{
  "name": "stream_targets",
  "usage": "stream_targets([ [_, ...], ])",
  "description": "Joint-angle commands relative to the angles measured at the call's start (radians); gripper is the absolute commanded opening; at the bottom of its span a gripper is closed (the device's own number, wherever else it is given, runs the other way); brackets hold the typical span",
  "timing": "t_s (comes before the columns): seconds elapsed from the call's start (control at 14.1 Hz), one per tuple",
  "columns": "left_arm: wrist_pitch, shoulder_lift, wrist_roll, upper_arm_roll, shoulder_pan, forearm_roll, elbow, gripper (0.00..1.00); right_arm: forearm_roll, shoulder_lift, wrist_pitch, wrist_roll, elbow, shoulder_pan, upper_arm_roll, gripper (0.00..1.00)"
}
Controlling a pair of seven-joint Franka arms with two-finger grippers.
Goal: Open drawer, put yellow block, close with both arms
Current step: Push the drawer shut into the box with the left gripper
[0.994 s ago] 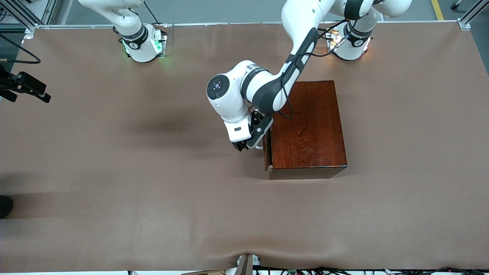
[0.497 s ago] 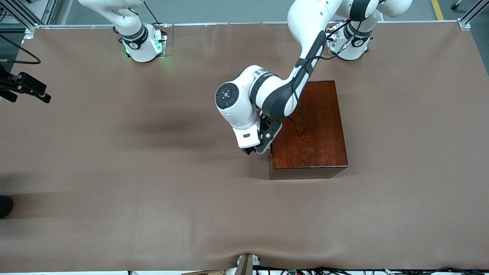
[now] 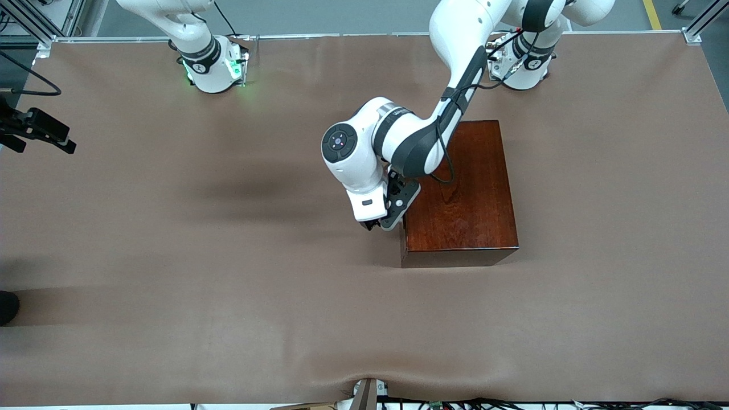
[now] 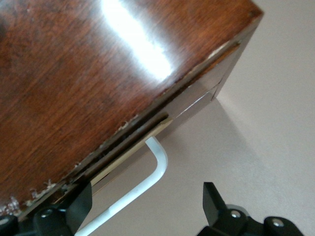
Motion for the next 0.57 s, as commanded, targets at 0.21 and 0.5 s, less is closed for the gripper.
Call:
stream_targets([
  [0.21,-0.03,-0.246,0.198,0.012,0.065,0.013,-0.02,1.0,0.013,0.0,0.004,0.012,0.004,-0.011,0.008,1.0],
  [0.5,-0.058,-0.335,0.366,0.007,0.196,-0.036,-0.024,1.0,0.013,0.0,0.004,0.012,0.004,-0.007,0.008,1.0],
])
